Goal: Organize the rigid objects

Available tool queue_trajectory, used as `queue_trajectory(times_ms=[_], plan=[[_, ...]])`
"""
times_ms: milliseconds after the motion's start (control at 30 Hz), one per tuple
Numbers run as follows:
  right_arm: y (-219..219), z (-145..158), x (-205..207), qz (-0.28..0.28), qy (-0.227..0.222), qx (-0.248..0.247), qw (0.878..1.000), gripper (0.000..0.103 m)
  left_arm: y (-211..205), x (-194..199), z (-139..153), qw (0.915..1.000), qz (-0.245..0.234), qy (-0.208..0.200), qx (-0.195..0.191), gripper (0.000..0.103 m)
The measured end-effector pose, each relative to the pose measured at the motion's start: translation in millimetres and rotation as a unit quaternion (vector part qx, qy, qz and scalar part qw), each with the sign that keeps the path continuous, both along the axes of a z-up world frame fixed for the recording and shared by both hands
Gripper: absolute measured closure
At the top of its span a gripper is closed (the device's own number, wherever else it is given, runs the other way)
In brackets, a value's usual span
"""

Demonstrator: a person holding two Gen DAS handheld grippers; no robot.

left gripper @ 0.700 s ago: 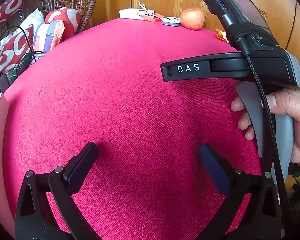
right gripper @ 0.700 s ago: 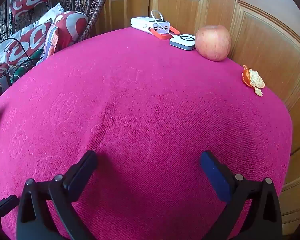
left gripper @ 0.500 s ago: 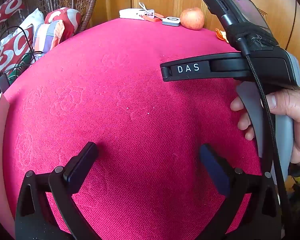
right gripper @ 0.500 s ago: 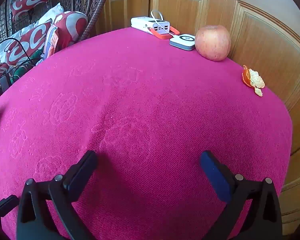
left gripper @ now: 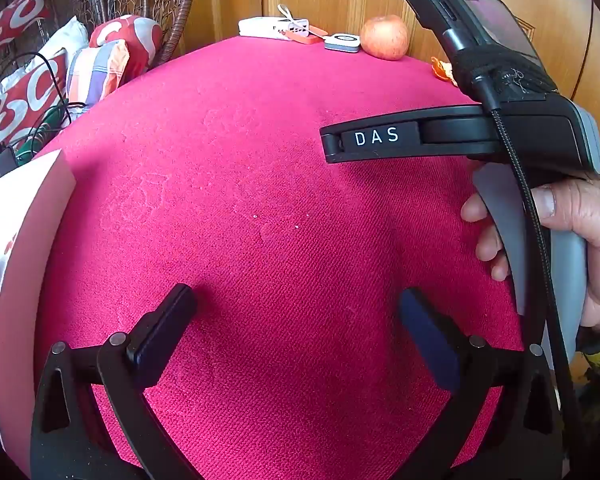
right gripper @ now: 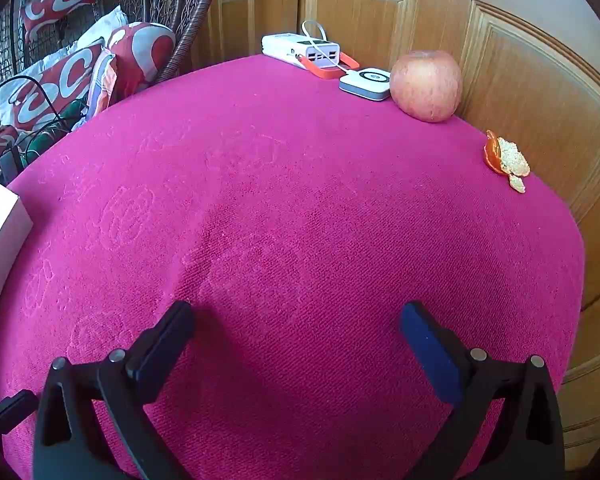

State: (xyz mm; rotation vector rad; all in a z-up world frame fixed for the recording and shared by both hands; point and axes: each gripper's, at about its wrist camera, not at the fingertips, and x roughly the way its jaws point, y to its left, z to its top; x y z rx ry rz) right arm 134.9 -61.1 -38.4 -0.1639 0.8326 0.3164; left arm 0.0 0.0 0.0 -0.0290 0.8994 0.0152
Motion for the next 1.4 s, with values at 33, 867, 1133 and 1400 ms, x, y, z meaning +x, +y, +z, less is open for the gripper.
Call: queue_trajectory(times_ms=[33,867,1133,1400], plan=[[0.0,0.0,0.0,0.0,0.0,0.0,1.0,0.0,-0.1,0.0,0.0,1.0,0.0,0.0,0.0,0.0],[-0.6,-0.5,0.2,0.0,0.0,0.0,1.0,0.0,0.3,1.3,-1.0,1.0,0.0,0.0,0.0,0.0],[-0.2,0.7,0.8,0.0,0.0,0.0,1.0,0.0,0.3,-1.9,0.5,1.0,-0.001,0.0,0.001,0.0],[-0.4,0.7,1.1,0.0,0.0,0.0,1.0,0.0,0.4,-1.9,0.4,1.0,-0.001,0.0,0.001,0.0]])
